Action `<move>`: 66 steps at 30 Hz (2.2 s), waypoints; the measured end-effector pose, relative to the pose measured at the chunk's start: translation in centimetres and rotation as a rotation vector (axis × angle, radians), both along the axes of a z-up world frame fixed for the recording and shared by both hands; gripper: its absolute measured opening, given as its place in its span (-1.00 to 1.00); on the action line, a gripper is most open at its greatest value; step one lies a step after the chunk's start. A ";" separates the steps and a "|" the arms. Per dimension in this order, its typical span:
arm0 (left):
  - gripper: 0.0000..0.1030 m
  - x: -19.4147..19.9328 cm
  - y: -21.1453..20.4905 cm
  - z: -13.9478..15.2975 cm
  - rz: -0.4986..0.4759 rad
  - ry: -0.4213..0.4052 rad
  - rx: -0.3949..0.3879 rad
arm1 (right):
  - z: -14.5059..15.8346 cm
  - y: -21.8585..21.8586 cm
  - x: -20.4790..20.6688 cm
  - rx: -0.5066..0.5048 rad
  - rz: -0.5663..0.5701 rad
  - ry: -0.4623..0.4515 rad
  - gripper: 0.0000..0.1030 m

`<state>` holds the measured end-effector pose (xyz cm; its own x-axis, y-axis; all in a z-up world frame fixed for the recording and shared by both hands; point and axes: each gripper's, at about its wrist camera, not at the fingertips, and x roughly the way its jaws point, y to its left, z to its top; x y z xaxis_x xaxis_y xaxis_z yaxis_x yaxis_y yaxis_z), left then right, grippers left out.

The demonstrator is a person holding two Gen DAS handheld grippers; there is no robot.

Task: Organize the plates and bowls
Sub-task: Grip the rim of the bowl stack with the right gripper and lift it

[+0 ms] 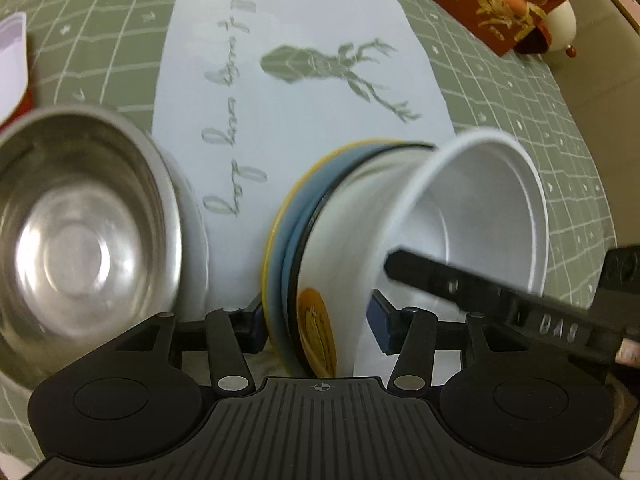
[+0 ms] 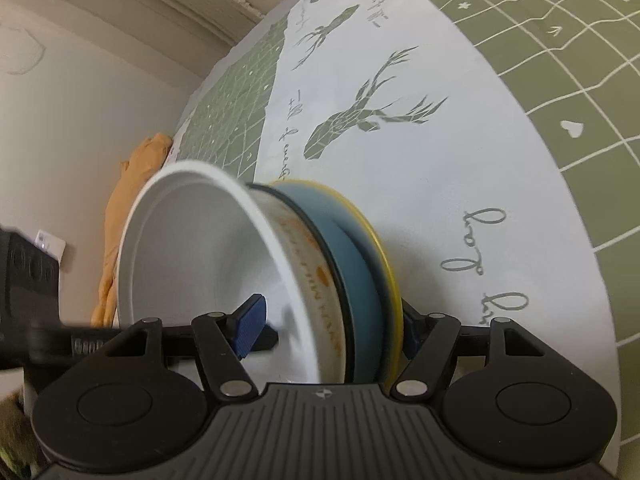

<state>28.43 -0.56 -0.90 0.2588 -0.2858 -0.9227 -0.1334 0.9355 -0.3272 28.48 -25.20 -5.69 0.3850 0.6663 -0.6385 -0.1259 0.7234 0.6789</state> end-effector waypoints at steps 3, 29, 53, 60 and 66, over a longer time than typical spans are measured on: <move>-0.03 0.0 0.2 -0.3 0.004 -0.002 -0.007 | 0.0 0.1 0.0 -0.016 0.001 -0.005 0.33; -0.10 1.3 -2.0 1.4 -0.068 -0.070 0.146 | -0.1 -0.1 -0.1 -0.111 0.000 -0.030 0.29; -0.11 0.2 -1.8 1.8 -0.090 -0.095 0.173 | 0.4 0.6 -0.7 -0.123 0.003 -0.058 0.30; -0.11 -0.2 -1.5 1.9 -0.088 -0.089 0.170 | 0.6 1.0 -0.9 -0.124 0.012 -0.063 0.33; -0.11 0.0 -1.6 1.9 -0.086 -0.095 0.174 | 0.6 0.9 -0.9 -0.122 0.015 -0.063 0.33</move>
